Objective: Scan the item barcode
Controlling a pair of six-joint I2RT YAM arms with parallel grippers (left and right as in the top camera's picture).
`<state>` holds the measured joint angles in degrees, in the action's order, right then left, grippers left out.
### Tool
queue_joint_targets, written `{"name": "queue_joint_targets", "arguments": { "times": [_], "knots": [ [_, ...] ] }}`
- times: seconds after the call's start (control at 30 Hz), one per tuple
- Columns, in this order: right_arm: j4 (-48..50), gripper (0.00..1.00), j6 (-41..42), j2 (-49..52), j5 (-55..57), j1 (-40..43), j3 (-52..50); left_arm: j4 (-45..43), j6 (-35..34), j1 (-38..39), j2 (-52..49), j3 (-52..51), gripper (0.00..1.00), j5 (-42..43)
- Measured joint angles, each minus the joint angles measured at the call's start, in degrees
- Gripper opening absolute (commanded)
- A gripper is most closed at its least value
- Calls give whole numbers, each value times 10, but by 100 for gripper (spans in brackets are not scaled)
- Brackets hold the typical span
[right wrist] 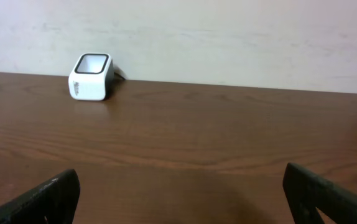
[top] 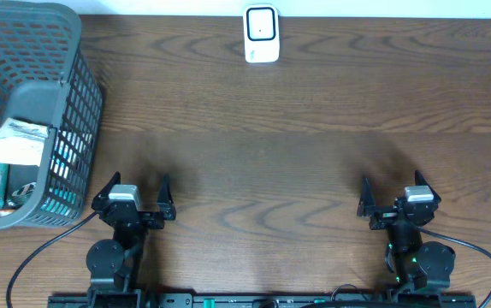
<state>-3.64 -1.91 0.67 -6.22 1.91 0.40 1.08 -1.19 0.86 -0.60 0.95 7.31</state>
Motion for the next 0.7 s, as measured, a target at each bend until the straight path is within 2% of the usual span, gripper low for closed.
{"name": "queue_joint_targets", "arguments": {
  "times": [0.53, 0.7],
  "knots": [
    [0, 99, 0, 0, 0, 0, 0, -5, 0, 0, 0, 0, 98, 0],
    [0, 99, 0, 0, 0, 0, 0, -118, -1, 0, 0, -6, 97, 20]
  ]
}}
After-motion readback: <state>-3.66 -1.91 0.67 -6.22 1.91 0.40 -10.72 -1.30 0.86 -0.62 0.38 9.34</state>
